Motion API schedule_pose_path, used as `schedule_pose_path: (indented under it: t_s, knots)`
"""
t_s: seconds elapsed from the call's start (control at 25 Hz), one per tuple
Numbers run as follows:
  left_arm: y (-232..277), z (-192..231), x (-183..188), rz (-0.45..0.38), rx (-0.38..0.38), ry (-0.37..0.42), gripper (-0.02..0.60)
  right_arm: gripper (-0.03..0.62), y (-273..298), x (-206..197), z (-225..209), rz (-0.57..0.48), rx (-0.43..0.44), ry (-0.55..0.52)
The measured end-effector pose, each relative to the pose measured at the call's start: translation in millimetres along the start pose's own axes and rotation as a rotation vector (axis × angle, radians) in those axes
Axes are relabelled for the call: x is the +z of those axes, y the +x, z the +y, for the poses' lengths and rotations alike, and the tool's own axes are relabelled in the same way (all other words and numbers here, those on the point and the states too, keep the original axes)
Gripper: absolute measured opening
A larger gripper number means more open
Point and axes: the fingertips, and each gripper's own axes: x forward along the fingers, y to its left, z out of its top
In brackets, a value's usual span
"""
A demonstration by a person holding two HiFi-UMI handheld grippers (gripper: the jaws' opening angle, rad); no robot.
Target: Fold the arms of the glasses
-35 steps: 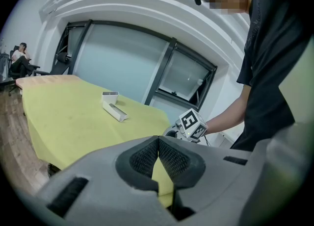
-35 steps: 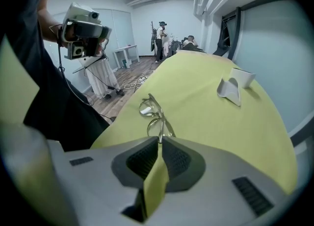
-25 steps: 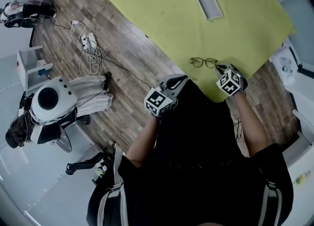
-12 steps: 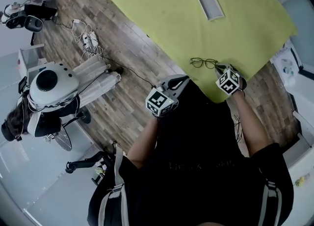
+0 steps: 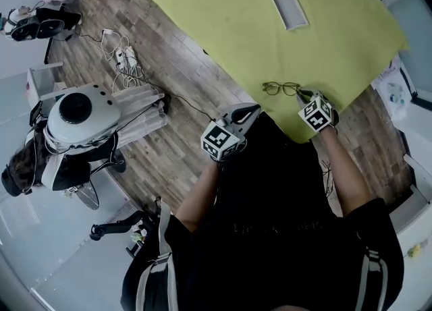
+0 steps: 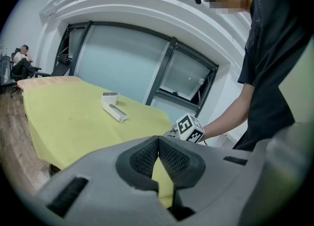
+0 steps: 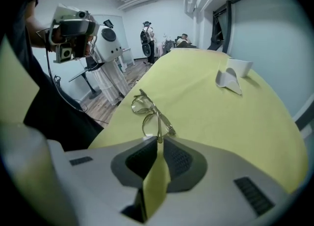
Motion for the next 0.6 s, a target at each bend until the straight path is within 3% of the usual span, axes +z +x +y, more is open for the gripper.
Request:
schedule_pose_path:
  t_s: [0.32,0.6]
  knots:
    - [2,1,6,-0.02,-0.008,-0.005,0.018,0.046,-27,11,-13,-0.136,-0.055,0.179]
    - [3,0,15,-0.046,-0.02,0.005,0.018,0.035,-51,31,-12,-0.237,-0.062,0.193]
